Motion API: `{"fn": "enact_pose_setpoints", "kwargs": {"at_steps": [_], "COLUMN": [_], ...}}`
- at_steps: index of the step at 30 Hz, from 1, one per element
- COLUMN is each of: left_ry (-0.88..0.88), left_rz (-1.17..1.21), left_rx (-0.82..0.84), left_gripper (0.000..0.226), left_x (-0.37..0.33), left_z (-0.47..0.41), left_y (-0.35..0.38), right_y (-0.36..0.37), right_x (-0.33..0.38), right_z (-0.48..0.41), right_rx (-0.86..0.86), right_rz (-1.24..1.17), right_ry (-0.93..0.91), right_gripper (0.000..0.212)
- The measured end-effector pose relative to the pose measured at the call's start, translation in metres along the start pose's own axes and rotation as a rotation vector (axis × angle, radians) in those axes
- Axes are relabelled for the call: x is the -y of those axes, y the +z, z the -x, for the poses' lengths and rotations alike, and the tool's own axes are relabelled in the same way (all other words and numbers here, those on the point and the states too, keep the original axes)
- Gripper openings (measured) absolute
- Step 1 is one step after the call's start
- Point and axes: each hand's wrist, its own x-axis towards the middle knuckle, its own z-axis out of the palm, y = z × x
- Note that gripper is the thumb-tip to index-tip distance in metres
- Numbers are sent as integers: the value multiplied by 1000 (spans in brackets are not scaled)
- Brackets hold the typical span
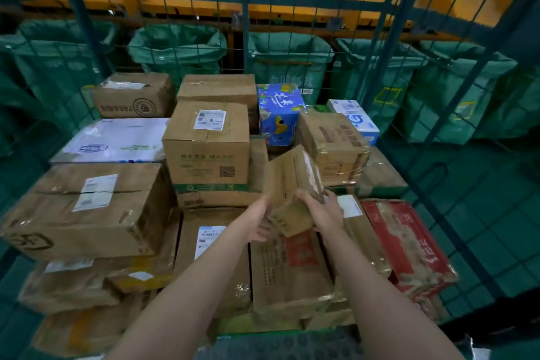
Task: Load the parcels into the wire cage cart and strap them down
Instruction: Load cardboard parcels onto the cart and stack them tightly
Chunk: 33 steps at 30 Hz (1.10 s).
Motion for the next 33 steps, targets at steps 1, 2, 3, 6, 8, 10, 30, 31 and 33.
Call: {"fn": "enact_pose_setpoints", "kwargs": {"at_steps": [1,2,3,6,8,10,30,31,33], "left_ry": [4,20,34,84,98,69,100,106,101], "left_rz": [-19,-30,-34,-8,41,49,83,82,88], "left_rx": [-3,-11,-21,-56,-61,-38,-235,-243,-235], "left_gripper": [72,69,67,51,35,42,43,44,43], "left_x": [-7,-15,-22,-52,-68,-77,-135,-135,-135], "left_z": [-7,-13,-24,-48,-63,-77,-196,-206,-218], "left_y": [3,4,5,8,9,11,34,33,33], "right_y": [3,6,9,30,53,73,92,95,101], "right_x": [6,11,17,29,26,22,59,57,53], "right_z": [-8,-17,-26,-50,-54,-57,-224,-232,-243], "right_rx": [-51,-93,-121,-163,-165,-134,76,88,106], "right_rz": [56,108,154,287,372,453,724,727,730], "right_ry": [-15,-33,-54,-84,-95,-161,-265,-270,-267], "right_gripper": [94,92,91,92,94,86,67,67,68]}}
